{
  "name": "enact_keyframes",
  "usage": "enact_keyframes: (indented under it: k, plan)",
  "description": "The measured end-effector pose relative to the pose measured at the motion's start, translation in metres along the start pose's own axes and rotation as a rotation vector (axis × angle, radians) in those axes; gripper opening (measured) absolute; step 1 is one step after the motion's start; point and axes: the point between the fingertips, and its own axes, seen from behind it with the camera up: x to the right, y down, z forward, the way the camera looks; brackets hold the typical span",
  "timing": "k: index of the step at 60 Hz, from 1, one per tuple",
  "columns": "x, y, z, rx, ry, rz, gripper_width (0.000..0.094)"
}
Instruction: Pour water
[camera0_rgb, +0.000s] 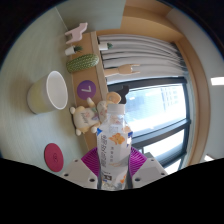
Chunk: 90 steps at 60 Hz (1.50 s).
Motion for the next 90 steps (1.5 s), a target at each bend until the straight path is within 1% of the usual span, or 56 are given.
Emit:
enact_keyframes:
  k: [7, 15, 26, 33, 39, 47, 54, 58, 64, 65, 66, 71, 73, 79, 82, 87, 89, 90]
  plan:
    - [-0.008, -0.036, 0.012, 0.067, 0.011, -0.265, 0.0346]
    - [-0.013, -0.063, 0.021, 0.134, 0.025, -0.530, 0.0343]
    - [-0.028, -0.092, 0.028, 0.230, 0.049, -0.856, 0.0342]
    - [-0.036, -0.109, 0.028, 0.296, 0.086, -1.035, 0.0344]
    - [-0.044, -0.114, 0.027, 0.321, 0.084, -1.097, 0.0340]
    - [-0.044, -0.117, 0.027, 0.322, 0.094, -1.089, 0.0343]
    - [-0.024, -0.121, 0.028, 0.303, 0.120, -0.950, 0.0342]
    - [-0.001, -0.120, 0.029, 0.272, 0.133, -0.791, 0.0341]
    - [0.033, -0.103, 0.032, 0.174, 0.108, -0.394, 0.0342]
    - [0.036, -0.100, 0.028, 0.155, 0.119, -0.332, 0.0342]
    - [0.043, -0.097, 0.029, 0.147, 0.097, -0.259, 0.0342]
    - [0.067, -0.084, 0.027, 0.093, 0.083, 0.059, 0.0342]
    - [0.072, -0.080, 0.025, 0.079, 0.088, 0.177, 0.0343]
    - [0.086, -0.061, 0.024, 0.049, 0.043, 0.533, 0.0341]
    - [0.080, -0.052, 0.022, 0.012, 0.029, 0.726, 0.0341]
    - [0.068, -0.029, 0.024, -0.011, -0.038, 1.020, 0.0343]
    - [0.059, -0.023, 0.023, -0.016, -0.068, 1.106, 0.0343]
    - [0.050, -0.029, 0.021, -0.023, -0.066, 1.147, 0.0343]
